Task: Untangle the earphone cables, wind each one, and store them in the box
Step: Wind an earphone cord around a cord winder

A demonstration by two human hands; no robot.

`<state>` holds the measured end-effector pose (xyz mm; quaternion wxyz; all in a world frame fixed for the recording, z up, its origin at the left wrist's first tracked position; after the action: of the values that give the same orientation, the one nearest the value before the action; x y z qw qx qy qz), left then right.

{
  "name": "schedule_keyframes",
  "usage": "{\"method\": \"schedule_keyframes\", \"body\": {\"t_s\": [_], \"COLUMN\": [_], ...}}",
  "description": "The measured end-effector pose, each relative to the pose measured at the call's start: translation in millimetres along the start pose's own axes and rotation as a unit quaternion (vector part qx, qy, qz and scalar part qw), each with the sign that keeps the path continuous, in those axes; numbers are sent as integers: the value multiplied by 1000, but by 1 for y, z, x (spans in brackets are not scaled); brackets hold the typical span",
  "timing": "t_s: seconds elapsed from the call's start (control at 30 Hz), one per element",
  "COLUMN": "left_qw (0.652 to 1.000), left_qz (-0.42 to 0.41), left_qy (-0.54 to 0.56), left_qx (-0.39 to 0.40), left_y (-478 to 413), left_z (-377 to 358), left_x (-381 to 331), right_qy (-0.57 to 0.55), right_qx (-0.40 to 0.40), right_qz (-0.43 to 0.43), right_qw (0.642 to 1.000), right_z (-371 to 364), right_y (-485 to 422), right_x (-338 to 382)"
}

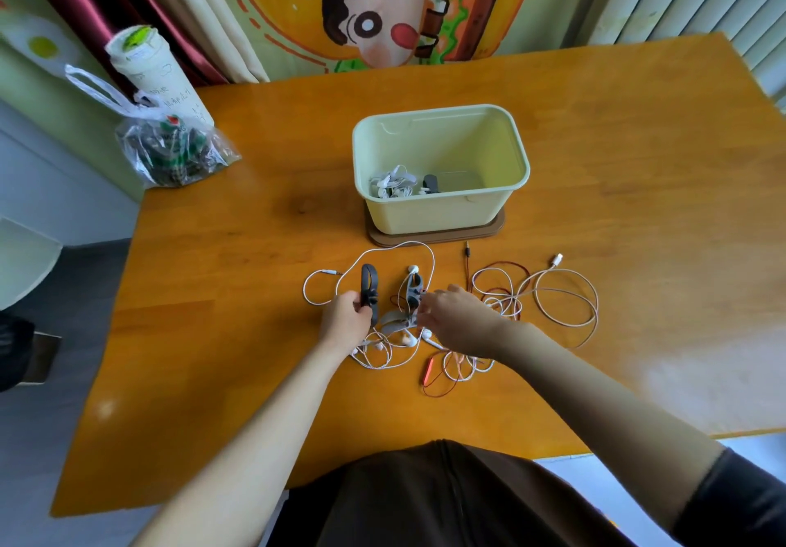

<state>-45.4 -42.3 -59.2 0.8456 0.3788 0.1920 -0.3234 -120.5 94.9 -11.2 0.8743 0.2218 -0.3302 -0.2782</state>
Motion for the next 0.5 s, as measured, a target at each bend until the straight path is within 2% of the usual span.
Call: {"method": "schedule_keyframes", "body": {"t_s": [0.1, 0.2, 0.33, 0.5], "left_qw": [997, 980, 933, 863], "left_qz": [-14, -21, 3, -9], "left_qy": [74, 192, 355, 495], "left_qx": [7, 41, 64, 103], "left_y": [4, 13, 27, 41], "left_z": [3, 5, 9, 7], "left_x": [-8, -23, -41, -64], "right_qy": [-87, -110, -115, -110], "right_qx": [-33, -94, -148, -163], "right_qz": [22, 27, 23, 28], "right_qw": [995, 989, 982, 980], "right_z": [18, 39, 61, 67], "right_y": [8, 10, 15, 22], "right_x": [3, 5, 4, 7]}}
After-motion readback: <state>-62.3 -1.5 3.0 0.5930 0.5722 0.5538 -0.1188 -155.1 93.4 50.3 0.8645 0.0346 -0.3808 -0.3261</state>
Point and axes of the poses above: each hand's wrist, its own y-axis away from the middle knuckle, its own z-axis out of the back of the hand, x = y × z, the point moved 5 cm from there along -y, towards the middle knuckle, and after that the axes turned 6 degrees about x, right-handed, at the moved point
